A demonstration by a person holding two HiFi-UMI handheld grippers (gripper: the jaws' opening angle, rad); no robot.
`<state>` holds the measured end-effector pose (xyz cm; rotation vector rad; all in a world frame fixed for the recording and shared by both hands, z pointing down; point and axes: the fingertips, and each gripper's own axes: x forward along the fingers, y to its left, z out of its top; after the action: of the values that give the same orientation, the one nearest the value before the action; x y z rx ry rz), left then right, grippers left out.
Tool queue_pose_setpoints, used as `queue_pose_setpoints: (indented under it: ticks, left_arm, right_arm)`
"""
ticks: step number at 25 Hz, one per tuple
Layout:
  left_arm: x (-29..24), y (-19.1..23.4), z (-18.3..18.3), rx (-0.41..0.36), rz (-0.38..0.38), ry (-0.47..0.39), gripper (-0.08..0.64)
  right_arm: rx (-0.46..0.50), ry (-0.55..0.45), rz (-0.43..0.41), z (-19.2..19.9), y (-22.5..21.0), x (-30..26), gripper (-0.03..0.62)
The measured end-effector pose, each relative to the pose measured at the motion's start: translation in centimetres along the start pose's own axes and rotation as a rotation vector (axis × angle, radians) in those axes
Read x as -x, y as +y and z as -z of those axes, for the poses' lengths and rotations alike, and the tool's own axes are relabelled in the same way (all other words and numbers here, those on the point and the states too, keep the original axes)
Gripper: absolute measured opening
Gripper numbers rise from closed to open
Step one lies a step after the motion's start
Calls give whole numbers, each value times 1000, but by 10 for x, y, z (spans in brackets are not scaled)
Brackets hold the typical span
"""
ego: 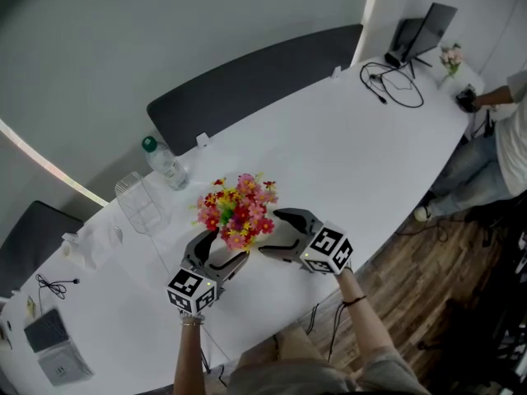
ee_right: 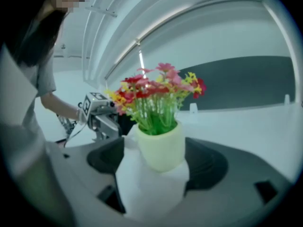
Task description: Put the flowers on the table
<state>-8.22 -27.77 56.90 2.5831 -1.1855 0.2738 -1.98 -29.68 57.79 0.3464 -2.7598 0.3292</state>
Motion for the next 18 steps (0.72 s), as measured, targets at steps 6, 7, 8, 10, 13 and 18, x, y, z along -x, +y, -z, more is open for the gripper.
queue_pose_setpoints:
  ticks: [6, 7, 8, 10, 13, 18]
  left_arm:
    - [8, -24, -5, -8, 6, -2, 370]
    - [10, -27, -6, -9, 6, -4, 361]
    - [12, -30, -8, -10, 5, -7, 352]
    - [15, -35, -12, -12, 6, -15, 335]
    - [17, -44, -18, -10, 11, -26, 328]
    - [21, -56, -26, -27, 17, -32, 287]
  right_arm:
    - [1, -29, 13, -11, 14, 12, 297]
    - [1, -36, 14, -13, 17, 14, 286]
    - [2, -41, 16, -16, 19, 16, 277]
    - [3, -51, 22, -21, 23, 20, 255]
    - [-2, -73, 31, -29, 29, 27, 220]
    - [-7, -103, 40, -39, 40, 37, 162]
